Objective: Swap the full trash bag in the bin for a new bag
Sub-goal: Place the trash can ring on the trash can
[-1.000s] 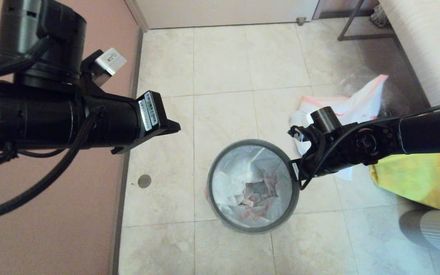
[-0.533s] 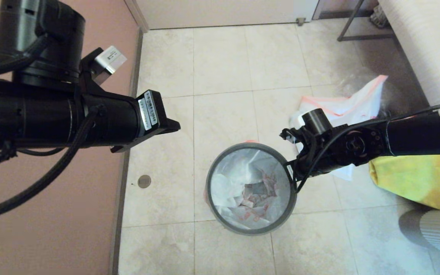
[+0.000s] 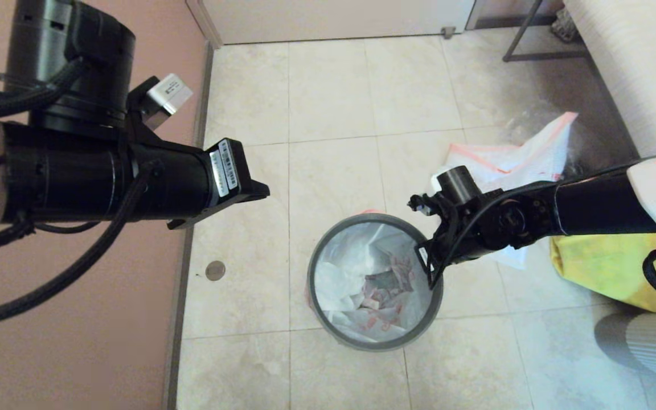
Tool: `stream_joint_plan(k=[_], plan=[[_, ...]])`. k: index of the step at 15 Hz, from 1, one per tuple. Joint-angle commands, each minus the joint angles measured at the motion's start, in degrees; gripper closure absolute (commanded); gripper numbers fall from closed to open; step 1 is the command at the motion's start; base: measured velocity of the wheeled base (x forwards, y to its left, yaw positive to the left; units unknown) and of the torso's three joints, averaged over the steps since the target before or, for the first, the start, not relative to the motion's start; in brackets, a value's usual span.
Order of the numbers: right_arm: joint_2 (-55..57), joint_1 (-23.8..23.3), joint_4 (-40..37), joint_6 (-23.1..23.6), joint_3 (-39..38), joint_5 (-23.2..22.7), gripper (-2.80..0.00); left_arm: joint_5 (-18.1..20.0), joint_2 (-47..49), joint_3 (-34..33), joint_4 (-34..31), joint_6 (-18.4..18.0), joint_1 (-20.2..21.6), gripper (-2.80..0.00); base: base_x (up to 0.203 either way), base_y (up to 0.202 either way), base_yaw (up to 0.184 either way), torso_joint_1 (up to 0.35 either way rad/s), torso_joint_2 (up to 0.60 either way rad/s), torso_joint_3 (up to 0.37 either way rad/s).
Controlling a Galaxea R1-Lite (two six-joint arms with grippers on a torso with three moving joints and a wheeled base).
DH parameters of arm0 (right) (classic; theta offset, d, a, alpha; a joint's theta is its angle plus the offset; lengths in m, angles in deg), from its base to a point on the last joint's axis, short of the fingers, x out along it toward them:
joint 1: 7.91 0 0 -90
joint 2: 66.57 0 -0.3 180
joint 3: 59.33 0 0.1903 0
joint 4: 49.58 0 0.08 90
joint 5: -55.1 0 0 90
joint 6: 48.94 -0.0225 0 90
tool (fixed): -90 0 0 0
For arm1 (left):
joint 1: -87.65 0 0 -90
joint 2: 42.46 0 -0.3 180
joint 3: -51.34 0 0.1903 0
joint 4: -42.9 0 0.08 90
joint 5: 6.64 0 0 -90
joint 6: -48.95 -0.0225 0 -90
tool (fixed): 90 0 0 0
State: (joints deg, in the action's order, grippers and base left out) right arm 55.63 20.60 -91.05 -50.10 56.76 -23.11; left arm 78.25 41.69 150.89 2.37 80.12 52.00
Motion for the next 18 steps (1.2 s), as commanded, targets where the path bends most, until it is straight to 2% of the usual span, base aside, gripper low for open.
stream_joint_plan(k=[1,4,6,8,9,10,12,13,14,16,18], plan=[[-2.04,0.89,-0.54,-0.17,-0.34,0.15,-2.8,-0.07,-0.57,0.11,-0.24,0.21,-0.03,0.0,0.0,0.0,0.0,0.0,0.0,0.0],[-7.68,1.64,-2.8,-0.59,-1.92,0.15,-2.8,0.01,-0.29,0.2,-0.49,0.0,0.76,0.0,0.0,0.0,0.0,0.0,0.0,0.0],[-12.47,1.4,-5.48,-2.83,-3.61,-1.11,-2.8,0.07,1.0,-0.07,-0.75,-0.88,0.87,0.0,0.0,0.0,0.0,0.0,0.0,0.0],[-14.96,-0.93,-6.74,-4.72,-7.11,-8.39,-2.8,0.37,4.45,-0.37,-3.77,-2.94,0.99,0.0,0.0,0.0,0.0,0.0,0.0,0.0],[-15.24,-1.73,-6.81,-4.84,-7.79,-12.46,-1.76,1.27,6.84,-0.44,-6.02,-4.41,1.18,0.0,0.0,0.0,0.0,0.0,0.0,0.0],[-15.28,-2.45,-6.66,-4.82,-7.94,-16.7,0.0,3.31,9.17,-0.59,-6.83,-5.11,1.51,0.0,0.0,0.0,0.0,0.0,0.0,0.0],[-14.16,-4.35,-6.39,-4.8,-7.27,-29.02,0.0,11.57,13.52,-2.03,-5.06,-5.64,3.13,0.0,0.0,0.0,0.0,0.0,0.0,0.0],[-12.76,-5.53,-6.33,-4.74,-6.64,-33.83,0.0,15.3,14.93,-3.65,-1.99,-5.82,4.14,0.0,0.0,0.0,0.0,0.0,0.0,0.0],[-10.59,-6.58,-6.31,-4.65,-5.94,-36.7,0.0,18.84,16.32,-5.76,2.8,-5.9,5.27,0.0,0.0,0.0,0.0,0.0,0.0,0.0],[-6.72,-7.79,-6.2,-3.97,-5.41,-38.66,0.0,23.88,19.78,-9.74,12.45,-5.98,7.16,0.0,0.0,0.0,0.0,0.0,0.0,0.0],[-3.65,-8.72,-4.67,-3.27,-5.36,-40.64,0.0,25.0,23.55,-11.71,17.05,-6.03,7.72,0.0,0.0,0.0,0.0,0.0,0.0,0.0]])
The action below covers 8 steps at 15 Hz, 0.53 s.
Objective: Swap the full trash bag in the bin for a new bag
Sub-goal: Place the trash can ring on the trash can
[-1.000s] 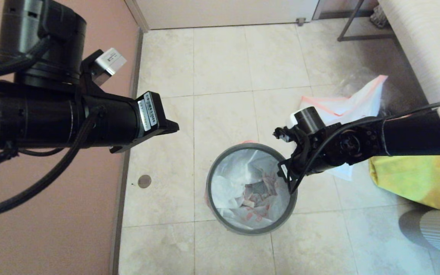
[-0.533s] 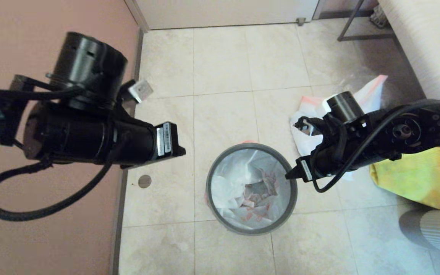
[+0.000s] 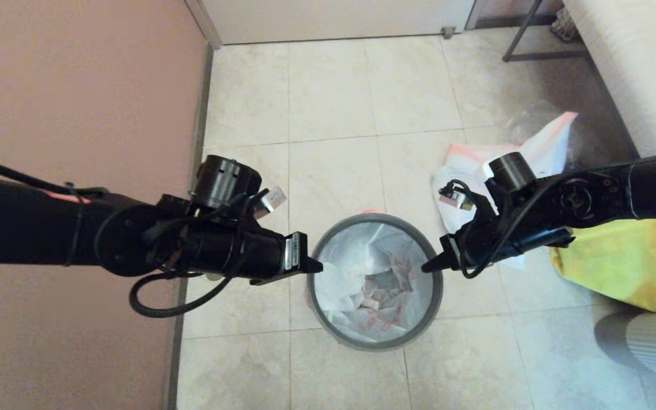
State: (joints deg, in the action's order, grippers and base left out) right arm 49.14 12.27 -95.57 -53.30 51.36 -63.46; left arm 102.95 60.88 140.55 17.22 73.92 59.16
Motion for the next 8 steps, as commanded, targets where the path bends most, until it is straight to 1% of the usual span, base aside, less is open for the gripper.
stream_joint_plan(k=[1,3,4,6,8], plan=[[3.96,-0.63,1.69,0.06,0.06,-0.71,0.0,0.4,5.97,-1.56,2.87,0.17,0.66,0.0,0.0,0.0,0.0,0.0,0.0,0.0],[5.55,-1.18,3.48,-0.2,-0.07,-1.18,0.0,0.35,9.44,-1.42,3.97,0.09,1.47,0.0,0.0,0.0,0.0,0.0,0.0,0.0],[5.97,-1.47,3.64,-0.13,-0.05,-1.42,0.0,0.41,11.44,-1.67,5.7,-0.35,2.2,0.0,0.0,0.0,0.0,0.0,0.0,0.0],[7.29,-1.47,5.08,-0.21,-0.05,-1.5,0.0,0.42,16.72,-2.65,9.33,-3.5,3.48,0.0,0.0,0.0,0.0,0.0,0.0,0.0],[8.96,-1.57,6.67,-0.3,-0.02,-1.48,0.0,0.23,20.46,-3.34,12.74,-5.7,4.32,0.0,0.0,0.0,0.0,0.0,0.0,0.0]])
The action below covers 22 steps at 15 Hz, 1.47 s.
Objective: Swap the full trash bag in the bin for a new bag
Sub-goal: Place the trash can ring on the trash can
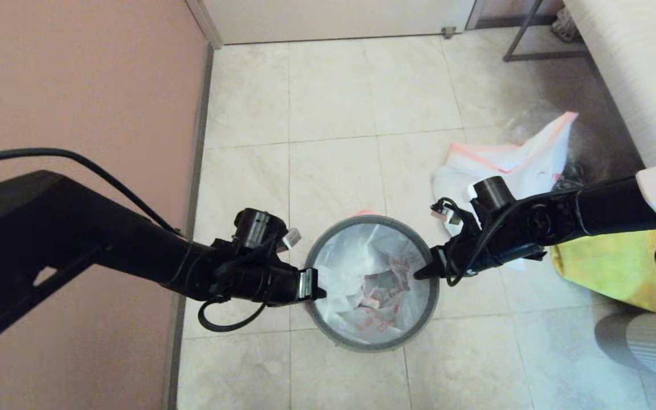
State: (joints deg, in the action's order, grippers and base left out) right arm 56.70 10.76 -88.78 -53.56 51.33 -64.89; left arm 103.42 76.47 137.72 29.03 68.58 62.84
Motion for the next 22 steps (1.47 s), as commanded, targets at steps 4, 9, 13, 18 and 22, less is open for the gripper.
stream_joint_plan(k=[4,9,13,18,22], plan=[[4.9,-0.74,0.99,-2.22,1.9,0.37,0.0,-0.54,7.28,-0.34,3.24,-0.74,1.5,0.0,0.0,0.0,0.0,0.0,0.0,0.0],[5.75,-1.36,0.99,-2.76,3.41,0.28,0.0,-0.41,3.97,-0.61,3.27,-0.27,1.49,0.0,0.0,0.0,0.0,0.0,0.0,0.0],[-1.57,1.3,-0.4,-3.51,1.29,0.32,0.0,-0.37,-3.7,-2.58,3.23,1.43,-0.82,0.0,0.0,0.0,0.0,0.0,0.0,0.0],[-23.52,6.39,-6.89,-6.38,-1.38,4.33,0.0,-6.17,-27.55,-5.37,0.69,4.58,-10.22,0.0,0.0,0.0,0.0,0.0,0.0,0.0],[-42.02,8.67,-9.59,-8.39,-9.16,20.3,0.0,-23.66,-44.64,-3.8,-14.92,1.13,-15.17,0.0,0.0,0.0,0.0,0.0,0.0,0.0]])
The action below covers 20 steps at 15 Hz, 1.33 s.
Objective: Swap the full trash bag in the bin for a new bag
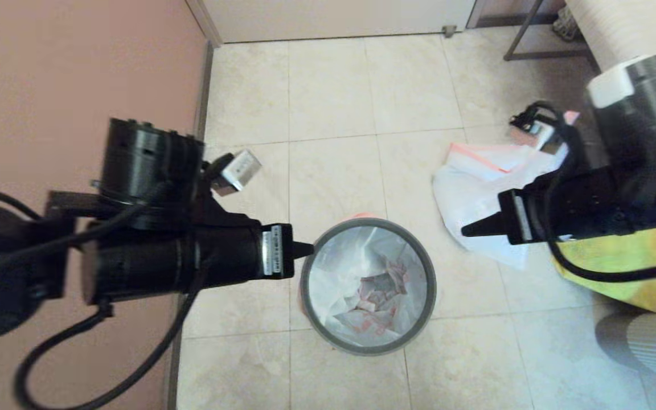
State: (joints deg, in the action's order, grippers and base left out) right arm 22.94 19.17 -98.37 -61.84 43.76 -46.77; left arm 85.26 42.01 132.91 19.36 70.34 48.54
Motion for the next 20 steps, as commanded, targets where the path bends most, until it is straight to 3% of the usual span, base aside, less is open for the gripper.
stream_joint_plan(k=[1,2,4,6,9,15,20], plan=[[-12.35,-0.96,-0.59,0.21,-5.44,6.02,0.0,-12.88,-13.71,2.98,-9.55,-3.25,0.01,0.0,0.0,0.0,0.0,0.0,0.0,0.0],[-15.98,-3.04,-1.46,1.09,-8.27,8.85,0.0,-18.73,-16.14,4.88,-12.25,-7.74,2.89,0.0,0.0,0.0,0.0,0.0,0.0,0.0],[-21.84,-6.91,-4.02,2.41,-10.13,11.42,0.0,-22.91,-20.5,7.72,-13.96,-17.16,8.92,0.0,0.0,0.0,0.0,0.0,0.0,0.0],[-26.9,-10.68,-7.49,2.83,-10.41,12.22,0.0,-26.1,-22.66,8.41,-14.44,-20.42,15.38,0.0,0.0,0.0,0.0,0.0,0.0,0.0],[-33.92,-15.3,-11.24,2.91,-13.19,12.37,0.0,-27.69,-27.42,4.24,-13.95,-20.95,24.01,0.0,0.0,0.0,0.0,0.0,0.0,0.0],[-55.2,-19.41,-12.02,2.99,-21.11,12.95,0.0,-28.03,-48.24,-15.52,-5.49,-18.89,30.54,0.0,0.0,0.0,0.0,0.0,0.0,0.0],[-71.43,-20.08,-14.9,3.95,-28.34,23.28,0.0,-27.74,-64.12,-27.15,-8.6,-17.21,36.66,0.0,0.0,0.0,0.0,0.0,0.0,0.0]])
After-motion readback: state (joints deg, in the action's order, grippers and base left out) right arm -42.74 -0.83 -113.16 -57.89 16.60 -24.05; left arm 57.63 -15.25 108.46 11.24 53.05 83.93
